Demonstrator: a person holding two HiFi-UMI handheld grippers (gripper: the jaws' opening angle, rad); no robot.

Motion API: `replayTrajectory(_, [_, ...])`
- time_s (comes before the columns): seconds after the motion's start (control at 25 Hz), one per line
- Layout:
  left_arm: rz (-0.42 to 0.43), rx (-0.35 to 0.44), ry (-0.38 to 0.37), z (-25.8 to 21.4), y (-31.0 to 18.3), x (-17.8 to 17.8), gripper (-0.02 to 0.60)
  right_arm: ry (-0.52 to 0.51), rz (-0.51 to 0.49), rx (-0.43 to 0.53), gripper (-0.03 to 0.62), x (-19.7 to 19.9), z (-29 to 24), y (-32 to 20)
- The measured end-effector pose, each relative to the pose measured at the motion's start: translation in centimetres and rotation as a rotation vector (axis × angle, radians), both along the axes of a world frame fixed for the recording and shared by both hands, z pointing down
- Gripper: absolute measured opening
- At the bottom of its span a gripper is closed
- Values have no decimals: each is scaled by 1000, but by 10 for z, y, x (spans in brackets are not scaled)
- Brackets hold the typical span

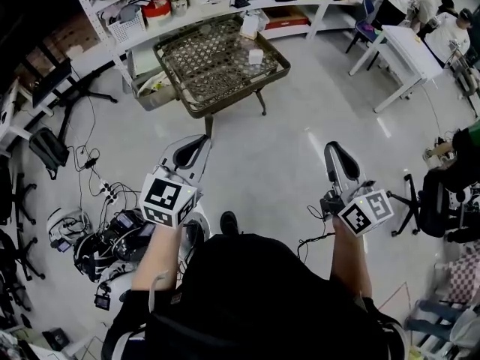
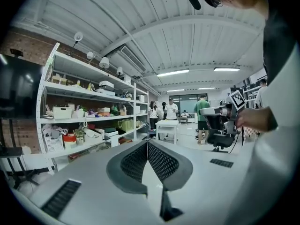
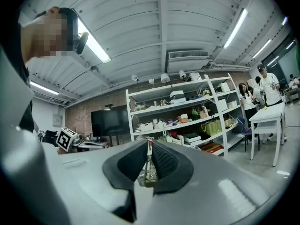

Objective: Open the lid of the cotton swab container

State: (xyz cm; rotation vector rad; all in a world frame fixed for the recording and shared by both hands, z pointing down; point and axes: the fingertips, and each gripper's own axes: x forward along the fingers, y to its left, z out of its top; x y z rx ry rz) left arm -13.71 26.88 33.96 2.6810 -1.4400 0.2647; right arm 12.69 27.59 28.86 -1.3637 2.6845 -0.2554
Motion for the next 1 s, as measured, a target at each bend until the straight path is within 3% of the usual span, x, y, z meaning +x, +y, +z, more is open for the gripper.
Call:
replayTrajectory(0.4, [4,-45,3,13,-33,-38,8,-2,8,-37,38,-33,8,-38])
replayTrajectory(1.0, [-46,-94,-26,35,-91,-48,8,-29,-71,-62,38,-48,33,-120])
